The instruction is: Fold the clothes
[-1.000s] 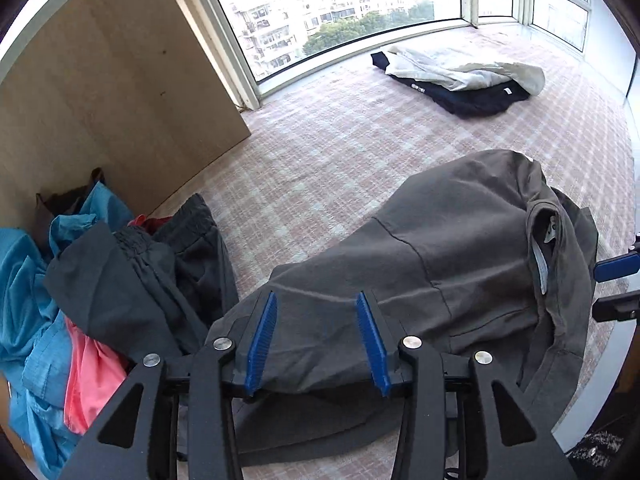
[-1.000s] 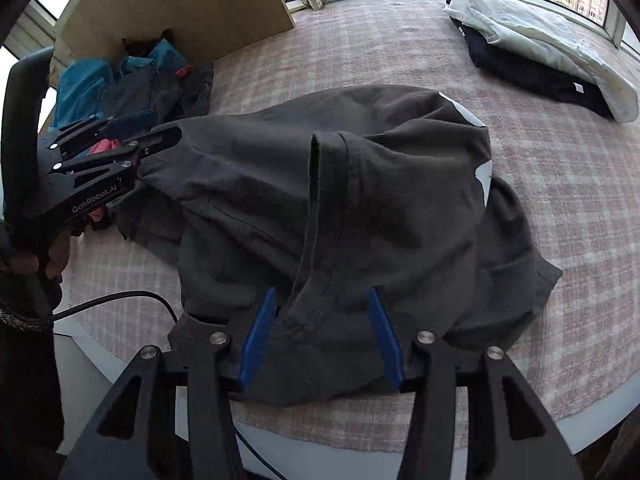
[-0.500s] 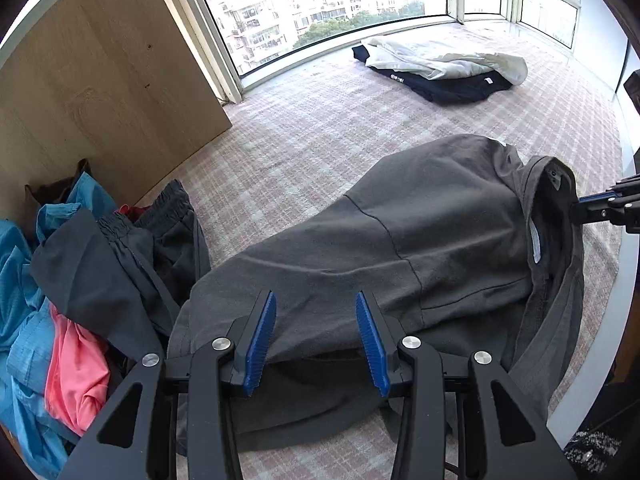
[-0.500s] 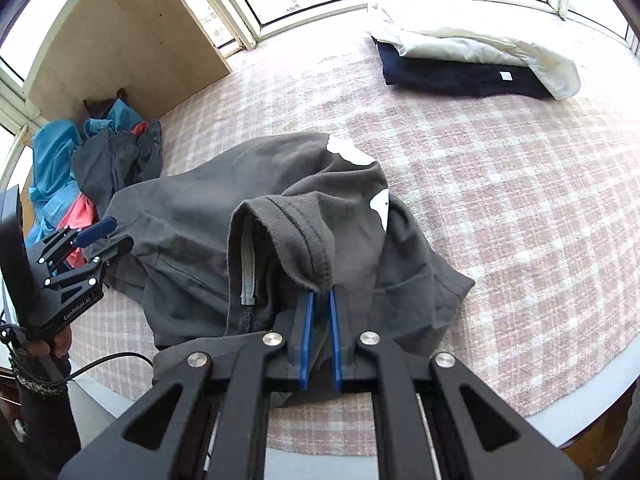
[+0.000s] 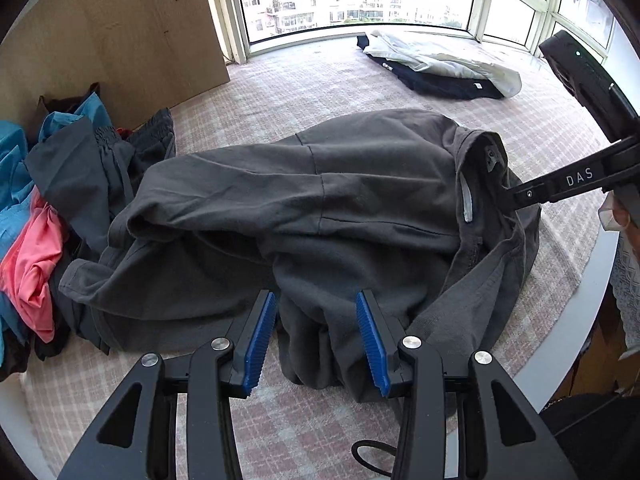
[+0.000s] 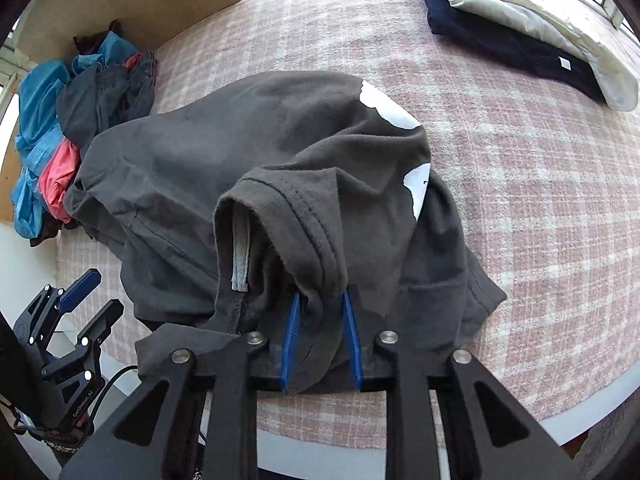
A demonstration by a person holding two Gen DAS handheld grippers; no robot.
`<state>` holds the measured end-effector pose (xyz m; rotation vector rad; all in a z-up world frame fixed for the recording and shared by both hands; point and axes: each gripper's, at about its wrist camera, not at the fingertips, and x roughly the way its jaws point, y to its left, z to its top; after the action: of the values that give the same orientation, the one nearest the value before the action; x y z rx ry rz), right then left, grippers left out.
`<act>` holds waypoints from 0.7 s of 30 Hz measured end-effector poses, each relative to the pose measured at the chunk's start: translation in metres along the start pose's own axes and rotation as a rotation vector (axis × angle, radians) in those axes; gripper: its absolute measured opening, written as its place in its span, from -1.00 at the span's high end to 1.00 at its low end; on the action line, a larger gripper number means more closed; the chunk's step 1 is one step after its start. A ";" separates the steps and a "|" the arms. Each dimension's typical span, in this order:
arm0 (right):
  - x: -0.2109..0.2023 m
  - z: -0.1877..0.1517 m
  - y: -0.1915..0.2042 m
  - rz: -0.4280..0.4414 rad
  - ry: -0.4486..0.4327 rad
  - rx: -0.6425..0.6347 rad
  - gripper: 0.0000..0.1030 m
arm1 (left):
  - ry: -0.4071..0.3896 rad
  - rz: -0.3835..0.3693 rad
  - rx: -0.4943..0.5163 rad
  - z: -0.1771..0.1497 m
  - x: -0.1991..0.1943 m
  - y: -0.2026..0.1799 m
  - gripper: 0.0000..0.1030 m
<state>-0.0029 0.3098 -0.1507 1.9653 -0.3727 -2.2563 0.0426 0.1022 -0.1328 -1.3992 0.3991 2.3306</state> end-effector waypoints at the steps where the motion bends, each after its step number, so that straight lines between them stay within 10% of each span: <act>1: 0.000 0.001 0.003 0.006 0.000 -0.007 0.52 | -0.001 0.005 -0.007 -0.005 -0.003 0.000 0.21; 8: -0.002 0.002 0.021 0.018 0.004 -0.055 0.29 | -0.005 0.032 -0.109 -0.030 -0.016 0.014 0.21; 21: -0.038 -0.002 0.027 0.123 -0.033 -0.563 0.16 | -0.036 0.126 -0.305 -0.046 -0.018 -0.002 0.21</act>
<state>0.0028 0.2933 -0.1074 1.5690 0.1297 -2.0245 0.0866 0.0804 -0.1378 -1.5015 0.1270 2.6016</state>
